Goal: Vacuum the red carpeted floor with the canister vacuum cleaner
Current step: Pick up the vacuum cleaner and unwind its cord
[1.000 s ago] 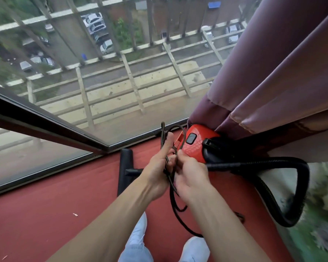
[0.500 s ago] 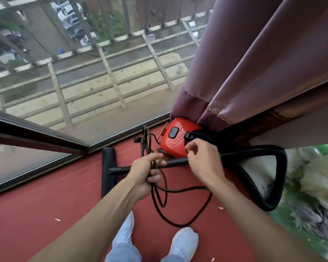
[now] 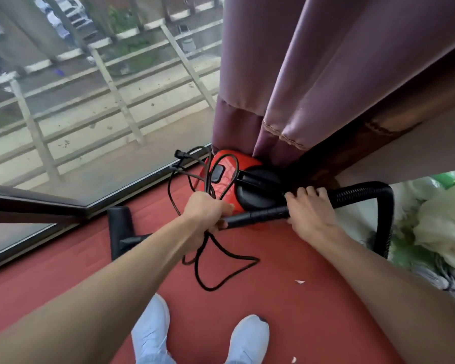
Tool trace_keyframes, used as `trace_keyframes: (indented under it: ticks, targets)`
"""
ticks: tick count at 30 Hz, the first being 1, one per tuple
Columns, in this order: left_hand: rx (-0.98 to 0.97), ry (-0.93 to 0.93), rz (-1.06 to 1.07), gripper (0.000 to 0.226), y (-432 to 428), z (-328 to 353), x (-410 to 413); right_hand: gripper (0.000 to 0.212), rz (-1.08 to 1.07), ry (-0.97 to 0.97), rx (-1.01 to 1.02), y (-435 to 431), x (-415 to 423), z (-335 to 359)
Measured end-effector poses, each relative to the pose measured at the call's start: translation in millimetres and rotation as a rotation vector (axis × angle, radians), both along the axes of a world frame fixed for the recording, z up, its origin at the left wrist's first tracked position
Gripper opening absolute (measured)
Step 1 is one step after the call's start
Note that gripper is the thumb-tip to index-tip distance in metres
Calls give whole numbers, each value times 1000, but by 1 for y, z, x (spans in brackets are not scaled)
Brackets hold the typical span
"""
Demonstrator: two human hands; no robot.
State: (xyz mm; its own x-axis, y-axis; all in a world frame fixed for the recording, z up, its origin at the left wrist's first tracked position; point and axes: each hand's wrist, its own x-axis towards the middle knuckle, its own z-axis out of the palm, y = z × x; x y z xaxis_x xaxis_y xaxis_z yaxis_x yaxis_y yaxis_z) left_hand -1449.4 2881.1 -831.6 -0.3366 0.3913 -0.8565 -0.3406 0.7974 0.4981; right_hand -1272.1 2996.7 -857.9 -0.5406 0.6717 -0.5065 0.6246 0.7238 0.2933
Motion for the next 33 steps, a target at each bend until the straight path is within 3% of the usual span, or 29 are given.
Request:
trace_keyframes:
  ticks: [4, 9, 14, 18, 21, 28, 31, 33]
  targets:
    - [-46, 504, -464, 8, 32, -16, -1, 25, 62, 16, 37, -11, 2, 23]
    - [149, 768, -656, 11, 71, -22, 4, 21, 20, -12, 77, -22, 9, 51]
    - [217, 788, -901, 15, 96, -37, 17, 14, -87, -31, 90, -29, 17, 45]
    - [194, 767, -1080, 22, 102, -62, 25, 25, -71, -45, 89, -26, 20, 37]
    - [187, 881, -1187, 34, 103, -68, 30, 28, -161, 11, 113, -20, 22, 35]
    - [246, 935, -1202, 63, 99, -81, 34, 31, -576, 421, 129, -34, 19, 13]
    - [258, 939, -1169, 59, 96, -82, 39, 38, -687, 658, 149, -43, 10, 5]
    - [269, 943, -1141, 44, 95, -83, 40, 34, -734, 790, 226, -45, 3, 0]
